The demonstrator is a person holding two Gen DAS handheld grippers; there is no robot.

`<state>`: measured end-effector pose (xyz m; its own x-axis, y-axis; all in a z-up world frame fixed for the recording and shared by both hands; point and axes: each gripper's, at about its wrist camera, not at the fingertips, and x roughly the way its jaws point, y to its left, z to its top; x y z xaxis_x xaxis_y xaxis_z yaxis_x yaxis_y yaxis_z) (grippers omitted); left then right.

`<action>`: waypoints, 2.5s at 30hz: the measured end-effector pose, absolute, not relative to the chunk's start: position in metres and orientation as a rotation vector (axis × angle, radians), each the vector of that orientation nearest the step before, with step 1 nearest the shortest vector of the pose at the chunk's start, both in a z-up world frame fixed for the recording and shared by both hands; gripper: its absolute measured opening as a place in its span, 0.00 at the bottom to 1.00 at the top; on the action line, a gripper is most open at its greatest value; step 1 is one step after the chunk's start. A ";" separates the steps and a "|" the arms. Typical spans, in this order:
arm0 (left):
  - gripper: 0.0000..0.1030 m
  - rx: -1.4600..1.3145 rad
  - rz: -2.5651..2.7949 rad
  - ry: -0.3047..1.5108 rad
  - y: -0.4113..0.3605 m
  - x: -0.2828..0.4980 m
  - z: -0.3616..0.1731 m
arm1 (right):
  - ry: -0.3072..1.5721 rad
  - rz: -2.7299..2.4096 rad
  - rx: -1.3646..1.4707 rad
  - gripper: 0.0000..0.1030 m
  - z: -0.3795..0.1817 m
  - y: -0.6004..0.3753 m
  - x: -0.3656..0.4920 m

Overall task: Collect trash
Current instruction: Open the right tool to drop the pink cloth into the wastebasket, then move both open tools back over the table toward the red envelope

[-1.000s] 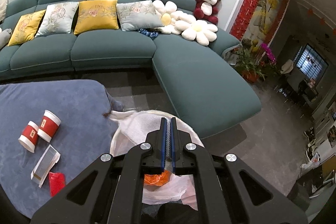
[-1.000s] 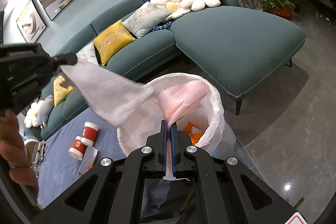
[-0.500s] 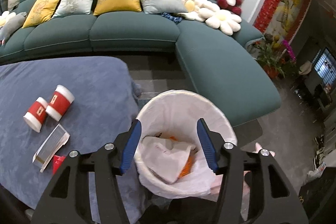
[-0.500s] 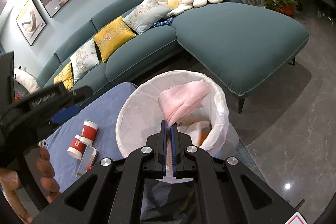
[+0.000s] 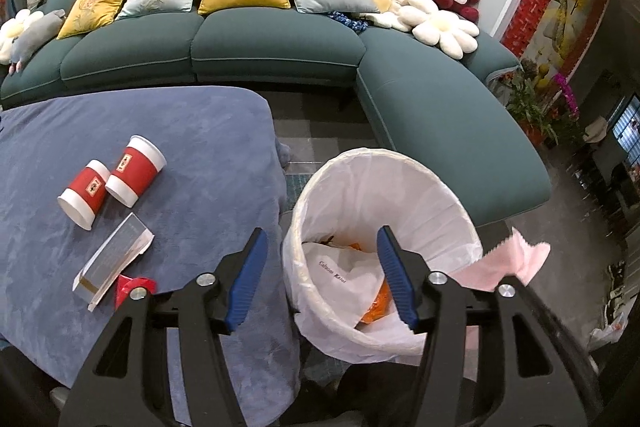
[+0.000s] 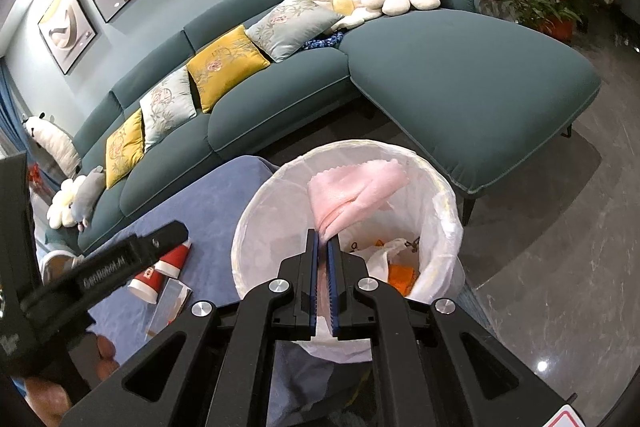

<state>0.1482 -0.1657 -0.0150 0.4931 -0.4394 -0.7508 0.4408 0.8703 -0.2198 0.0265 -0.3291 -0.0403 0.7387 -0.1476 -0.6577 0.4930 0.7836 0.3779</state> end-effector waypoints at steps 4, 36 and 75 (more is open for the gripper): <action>0.56 0.001 -0.520 0.914 -0.160 0.148 -0.018 | 0.649 -0.353 0.545 0.09 -0.038 -0.325 0.037; 0.63 -0.061 -0.385 0.907 -0.057 0.146 -0.029 | 0.692 -0.276 0.439 0.33 -0.020 -0.243 0.051; 0.65 -0.093 -0.148 0.951 0.092 0.158 -0.077 | 0.901 -0.082 0.311 0.42 -0.079 -0.109 0.090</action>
<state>0.1579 0.0919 -0.0765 0.5720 -0.1671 -0.8030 0.0856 0.9858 -0.1442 0.0895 -0.1087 -0.0794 0.6207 0.0593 -0.7818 0.2001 0.9521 0.2310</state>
